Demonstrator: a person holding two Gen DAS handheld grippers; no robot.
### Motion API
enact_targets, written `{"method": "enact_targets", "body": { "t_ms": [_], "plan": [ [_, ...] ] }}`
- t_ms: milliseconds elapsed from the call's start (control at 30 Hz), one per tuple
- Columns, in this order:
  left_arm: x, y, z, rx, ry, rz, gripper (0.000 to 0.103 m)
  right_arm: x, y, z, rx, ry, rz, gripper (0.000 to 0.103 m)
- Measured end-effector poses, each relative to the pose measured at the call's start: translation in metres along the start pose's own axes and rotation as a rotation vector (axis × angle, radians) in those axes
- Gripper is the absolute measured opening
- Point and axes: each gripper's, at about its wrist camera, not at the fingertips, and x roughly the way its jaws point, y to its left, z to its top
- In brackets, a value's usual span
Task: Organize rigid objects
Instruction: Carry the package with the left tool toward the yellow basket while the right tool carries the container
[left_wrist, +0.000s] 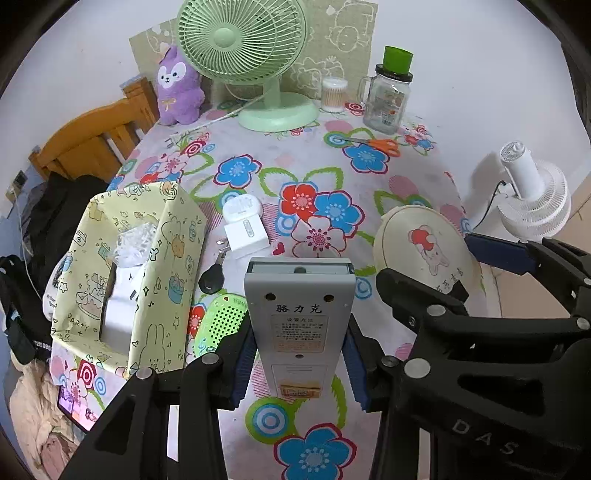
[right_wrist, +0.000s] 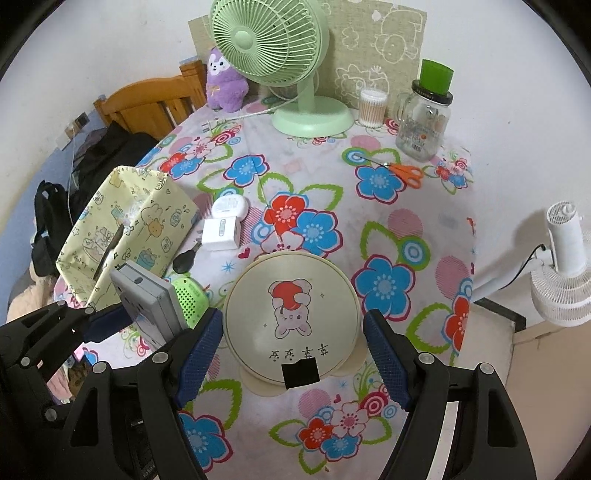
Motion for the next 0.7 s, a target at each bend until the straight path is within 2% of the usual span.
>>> {"method": "enact_targets", "body": {
  "t_ms": [700],
  "plan": [
    [-0.025,0.037,0.025,0.088,-0.037,-0.058,0.045,-0.021,0.032,0.027,0.105,-0.049,-0.04,0.08]
  ]
}}
